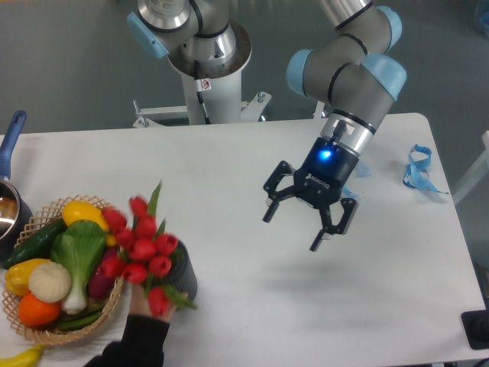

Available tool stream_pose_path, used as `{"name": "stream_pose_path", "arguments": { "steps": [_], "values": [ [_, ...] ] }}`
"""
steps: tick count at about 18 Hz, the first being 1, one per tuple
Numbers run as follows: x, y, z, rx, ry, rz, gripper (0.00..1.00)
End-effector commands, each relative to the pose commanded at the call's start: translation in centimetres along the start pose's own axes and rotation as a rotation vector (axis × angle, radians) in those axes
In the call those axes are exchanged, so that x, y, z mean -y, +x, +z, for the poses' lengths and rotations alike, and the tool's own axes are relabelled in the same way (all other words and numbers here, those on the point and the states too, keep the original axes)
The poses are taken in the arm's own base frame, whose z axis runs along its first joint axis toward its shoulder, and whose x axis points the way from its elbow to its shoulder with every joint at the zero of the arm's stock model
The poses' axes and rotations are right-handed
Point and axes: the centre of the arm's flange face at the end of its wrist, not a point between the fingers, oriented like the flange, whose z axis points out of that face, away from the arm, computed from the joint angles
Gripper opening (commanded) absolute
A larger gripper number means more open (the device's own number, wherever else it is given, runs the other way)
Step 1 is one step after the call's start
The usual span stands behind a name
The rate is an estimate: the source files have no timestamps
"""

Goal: Insert the flowers into the vase

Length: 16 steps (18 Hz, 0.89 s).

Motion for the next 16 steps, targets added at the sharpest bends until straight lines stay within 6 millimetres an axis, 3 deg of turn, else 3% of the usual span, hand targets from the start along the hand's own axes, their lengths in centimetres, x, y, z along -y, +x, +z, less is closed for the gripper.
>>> {"name": "stream_pose_path", "arguments": {
  "steps": [6, 9, 12, 15, 16],
  "values": [
    [-3.0, -0.8, -0.8, 0.076, -0.289, 0.014, 1.00],
    [-3.3, 0.0, -1.2, 0.068, -0.353, 0.104, 1.00],
    [-4.4, 1.0, -1.5, 0.036, -0.445, 0.080, 1.00],
    [-7.3, 1.8, -2.3, 0.002, -0.588, 0.038, 1.00],
    [-7.3, 1.9, -2.1, -0.002, -0.616, 0.043, 1.00]
  ]
}}
